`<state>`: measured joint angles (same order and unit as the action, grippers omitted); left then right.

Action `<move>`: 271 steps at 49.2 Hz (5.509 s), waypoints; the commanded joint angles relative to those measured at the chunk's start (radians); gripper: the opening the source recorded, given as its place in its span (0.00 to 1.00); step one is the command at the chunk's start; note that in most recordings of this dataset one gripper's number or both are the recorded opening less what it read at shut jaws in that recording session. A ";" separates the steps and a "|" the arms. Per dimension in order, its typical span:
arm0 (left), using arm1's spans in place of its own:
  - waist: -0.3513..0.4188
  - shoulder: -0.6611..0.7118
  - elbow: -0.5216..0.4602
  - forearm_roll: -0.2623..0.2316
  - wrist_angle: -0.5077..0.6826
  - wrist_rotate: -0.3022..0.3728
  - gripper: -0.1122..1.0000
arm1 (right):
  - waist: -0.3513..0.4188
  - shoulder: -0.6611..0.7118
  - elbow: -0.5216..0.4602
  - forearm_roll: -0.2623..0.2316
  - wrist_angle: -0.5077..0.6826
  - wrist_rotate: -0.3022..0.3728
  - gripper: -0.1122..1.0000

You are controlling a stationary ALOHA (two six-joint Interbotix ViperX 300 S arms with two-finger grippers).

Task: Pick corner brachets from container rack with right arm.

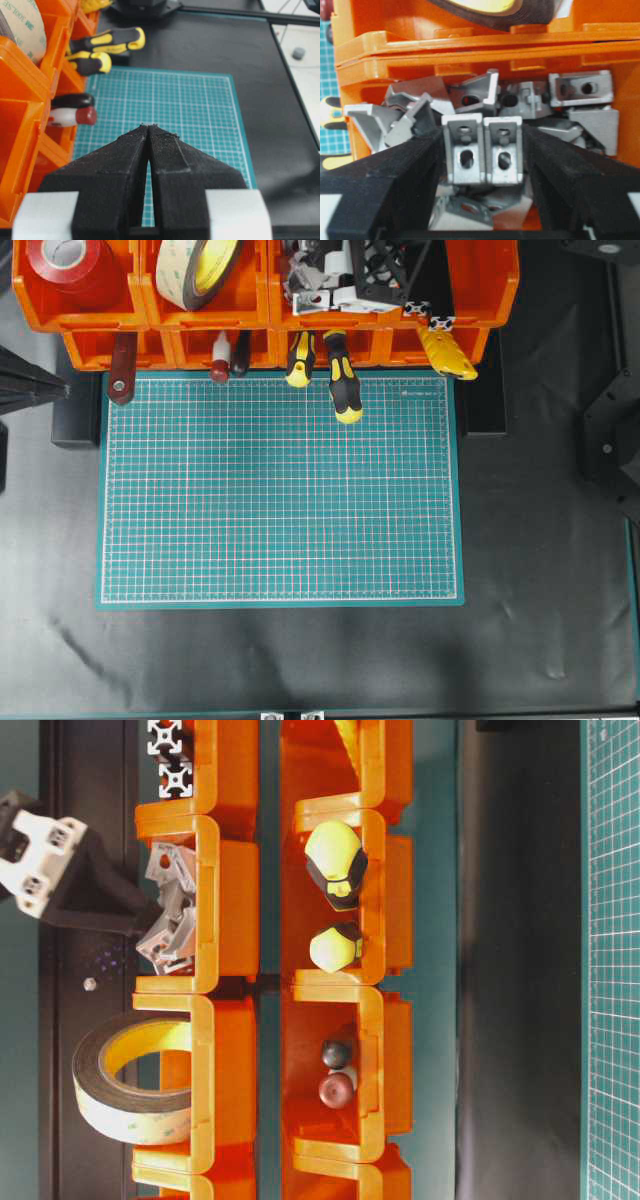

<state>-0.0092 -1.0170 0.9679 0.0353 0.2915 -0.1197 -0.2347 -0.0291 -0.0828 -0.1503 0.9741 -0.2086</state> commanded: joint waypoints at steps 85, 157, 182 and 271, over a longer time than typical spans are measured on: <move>-0.064 -0.123 -0.048 0.005 0.035 0.040 0.11 | 0.637 -0.285 0.584 -0.147 -0.572 0.325 0.53; -0.063 -0.118 -0.041 0.005 0.049 0.043 0.11 | 0.522 0.252 0.459 -0.341 -0.764 0.287 0.54; -0.063 -0.117 -0.041 0.003 0.064 0.043 0.11 | 0.508 0.232 0.471 -0.327 -0.767 0.446 0.84; -0.084 -0.169 -0.041 0.003 0.100 0.080 0.11 | 0.554 -1.069 1.017 -0.327 -0.776 0.710 0.83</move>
<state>-0.0920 -1.1904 0.9526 0.0368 0.3988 -0.0414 0.3298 -1.0999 0.9449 -0.4755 0.1948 0.5031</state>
